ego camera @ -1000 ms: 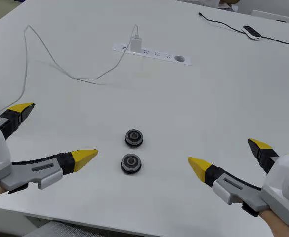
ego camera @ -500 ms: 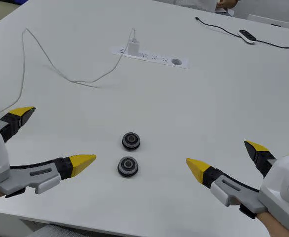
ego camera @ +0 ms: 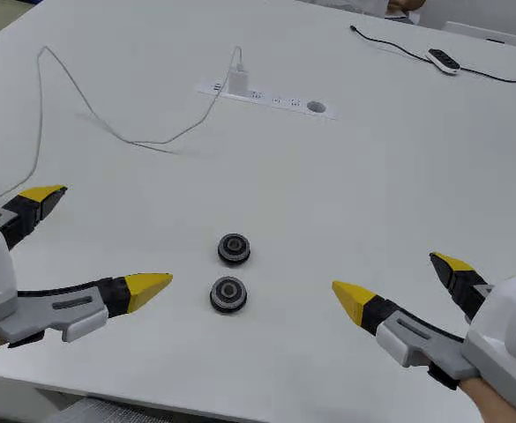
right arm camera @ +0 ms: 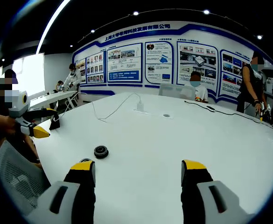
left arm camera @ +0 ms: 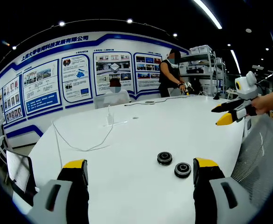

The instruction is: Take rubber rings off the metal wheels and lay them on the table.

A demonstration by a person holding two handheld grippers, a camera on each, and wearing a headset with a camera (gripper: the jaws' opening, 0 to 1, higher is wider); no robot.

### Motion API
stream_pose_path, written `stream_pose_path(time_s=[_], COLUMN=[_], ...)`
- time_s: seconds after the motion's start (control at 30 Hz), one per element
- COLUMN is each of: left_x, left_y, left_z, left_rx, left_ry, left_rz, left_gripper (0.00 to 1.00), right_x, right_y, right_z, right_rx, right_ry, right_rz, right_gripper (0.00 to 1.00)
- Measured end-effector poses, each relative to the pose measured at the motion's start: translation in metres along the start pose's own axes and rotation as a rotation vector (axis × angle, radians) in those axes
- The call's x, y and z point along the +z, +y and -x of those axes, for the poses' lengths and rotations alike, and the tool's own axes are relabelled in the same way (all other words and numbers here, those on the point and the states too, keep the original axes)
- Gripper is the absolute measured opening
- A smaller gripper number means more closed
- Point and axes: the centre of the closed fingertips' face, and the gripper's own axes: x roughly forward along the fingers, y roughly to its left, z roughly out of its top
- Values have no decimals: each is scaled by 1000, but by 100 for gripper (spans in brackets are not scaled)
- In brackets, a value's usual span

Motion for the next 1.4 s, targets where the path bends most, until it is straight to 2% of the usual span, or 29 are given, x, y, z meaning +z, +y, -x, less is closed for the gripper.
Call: stream_pose_path(time_s=[0.27,0.73,0.87,0.97,1.3,1.4], left_x=[2,-3,-4,-7,-22,-27], left_y=[-5,-36,-44,-52,-69,-77], left_z=[-5,-30,-37,-42,-56,-60], left_rx=[-24,-125,-152,-184,-243,-262], left_ry=[5,47,53,64,113,129], left_rz=[-13,-48,-62,-86,-132,-167], left_gripper=[93,85,83,80,70,67], right_x=[-1,-3,-4,-9,-13,-15], right_y=[5,8,8,9,10,12], right_z=[-4,-9,-10,-10,-10,-11], right_rx=[25,59,64,73,86,93], right_ry=[-3,-3,0,17,19,25], right_rz=[-52,-136,-139,-144,-186,-193], right_gripper=[73,66,64,63,59,58])
